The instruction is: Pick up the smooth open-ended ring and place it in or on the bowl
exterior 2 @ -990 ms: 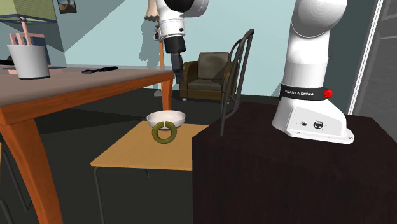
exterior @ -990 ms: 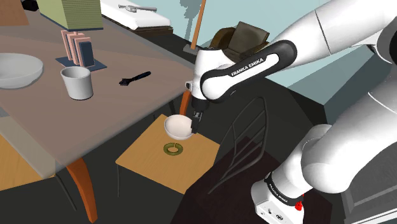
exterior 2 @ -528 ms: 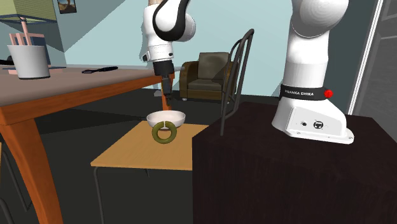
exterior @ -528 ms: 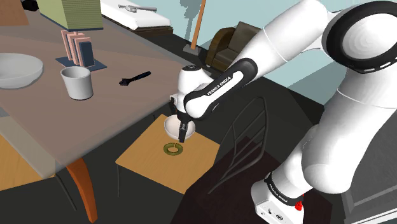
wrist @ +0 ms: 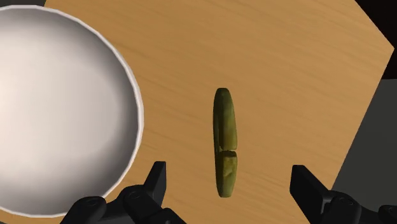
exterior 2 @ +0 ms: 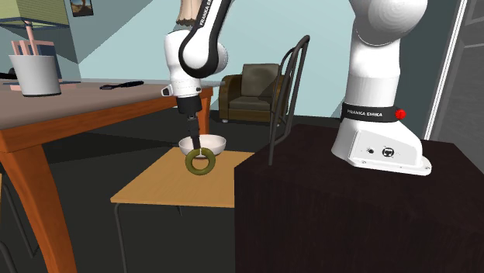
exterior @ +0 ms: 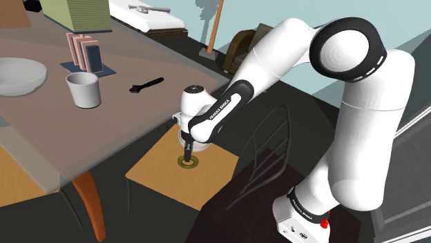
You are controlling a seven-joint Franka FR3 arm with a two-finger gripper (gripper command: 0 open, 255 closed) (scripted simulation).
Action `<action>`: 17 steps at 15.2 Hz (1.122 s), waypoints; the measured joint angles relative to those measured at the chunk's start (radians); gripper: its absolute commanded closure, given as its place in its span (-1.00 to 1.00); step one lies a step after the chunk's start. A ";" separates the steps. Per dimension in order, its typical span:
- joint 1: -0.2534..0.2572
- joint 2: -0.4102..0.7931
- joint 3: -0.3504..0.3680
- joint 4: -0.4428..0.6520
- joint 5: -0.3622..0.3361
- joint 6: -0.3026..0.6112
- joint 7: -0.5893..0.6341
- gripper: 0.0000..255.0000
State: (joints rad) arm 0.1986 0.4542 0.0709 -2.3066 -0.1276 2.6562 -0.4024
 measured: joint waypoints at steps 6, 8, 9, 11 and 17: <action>0.011 0.014 -0.015 -0.011 -0.017 0.073 0.009 -1.00; 0.009 0.019 -0.014 -0.014 -0.012 0.102 0.008 -1.00; 0.008 0.014 -0.014 -0.013 -0.013 0.089 0.002 -1.00; 0.013 0.012 -0.017 -0.012 -0.013 0.075 0.007 -1.00; 0.001 0.019 -0.014 -0.015 -0.027 0.105 -0.020 1.00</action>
State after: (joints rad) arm 0.1999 0.4736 0.0573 -2.3213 -0.1545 2.7613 -0.4224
